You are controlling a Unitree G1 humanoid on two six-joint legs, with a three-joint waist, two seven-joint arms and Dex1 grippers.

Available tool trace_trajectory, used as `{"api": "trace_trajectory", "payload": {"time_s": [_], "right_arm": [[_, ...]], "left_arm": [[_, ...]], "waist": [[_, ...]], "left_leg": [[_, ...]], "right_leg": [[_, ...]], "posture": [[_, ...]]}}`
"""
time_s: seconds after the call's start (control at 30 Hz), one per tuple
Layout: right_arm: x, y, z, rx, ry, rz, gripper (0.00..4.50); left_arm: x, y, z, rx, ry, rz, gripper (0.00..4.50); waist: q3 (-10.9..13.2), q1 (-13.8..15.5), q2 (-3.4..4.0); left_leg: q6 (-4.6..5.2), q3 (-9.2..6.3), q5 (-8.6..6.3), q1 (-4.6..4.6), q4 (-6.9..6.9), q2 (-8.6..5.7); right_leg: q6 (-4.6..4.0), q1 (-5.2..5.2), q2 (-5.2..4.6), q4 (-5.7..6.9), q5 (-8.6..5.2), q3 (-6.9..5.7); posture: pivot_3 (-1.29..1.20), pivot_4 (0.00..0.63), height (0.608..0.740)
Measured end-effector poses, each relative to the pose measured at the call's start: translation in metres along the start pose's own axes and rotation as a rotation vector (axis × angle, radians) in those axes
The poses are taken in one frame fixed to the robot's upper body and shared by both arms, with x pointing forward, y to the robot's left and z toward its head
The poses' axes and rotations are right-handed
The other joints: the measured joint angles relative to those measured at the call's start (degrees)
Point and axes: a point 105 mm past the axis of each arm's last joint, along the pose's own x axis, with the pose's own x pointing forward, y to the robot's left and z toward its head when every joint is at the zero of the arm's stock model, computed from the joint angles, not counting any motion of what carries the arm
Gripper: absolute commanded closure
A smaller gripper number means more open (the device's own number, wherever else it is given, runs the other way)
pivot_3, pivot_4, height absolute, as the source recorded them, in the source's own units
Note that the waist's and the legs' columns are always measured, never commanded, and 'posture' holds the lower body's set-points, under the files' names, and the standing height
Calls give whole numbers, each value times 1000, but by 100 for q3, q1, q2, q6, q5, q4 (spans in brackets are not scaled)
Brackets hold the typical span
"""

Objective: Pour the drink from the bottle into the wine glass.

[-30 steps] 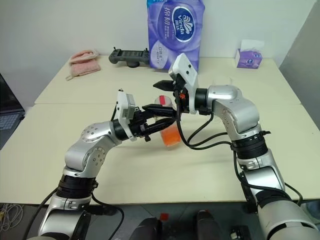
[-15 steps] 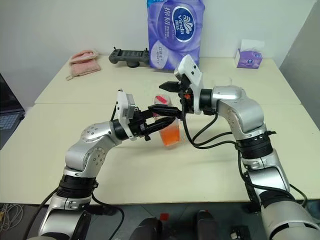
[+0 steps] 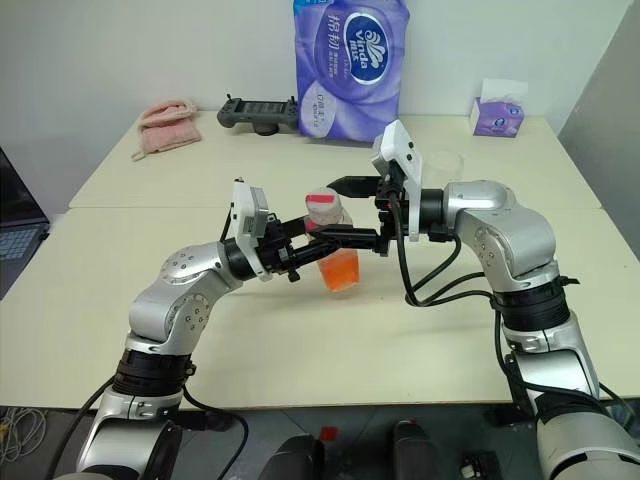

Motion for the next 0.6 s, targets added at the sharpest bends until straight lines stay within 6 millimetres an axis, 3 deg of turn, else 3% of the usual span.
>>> {"api": "trace_trajectory", "payload": {"time_s": [0.37, 0.5, 0.6], "right_arm": [[9, -8, -2, 74, -10, -54, 0], [8, -12, 2, 78, -28, -81, 888], [8, -15, 7, 66, -39, -96, 1995]], "left_arm": [[0, 0, 0, 1, 2, 2, 2630], [-1, 0, 0, 1, 2, 3, 2630], [-1, 1, 0, 1, 2, 6, 2630]], "waist": [[0, 2, 0], [0, 2, 0], [0, 1, 0]], "left_leg": [[0, 1, 0, -1, 1, -1], [0, 1, 0, -1, 0, -1], [0, 1, 0, 0, 1, 0]], "right_leg": [[0, 0, 0, 0, 0, 2], [0, 0, 0, 1, 0, 2], [0, 0, 0, 1, 0, 1]], "posture": [[0, 150, 740], [0, 150, 740], [0, 150, 740]]}}
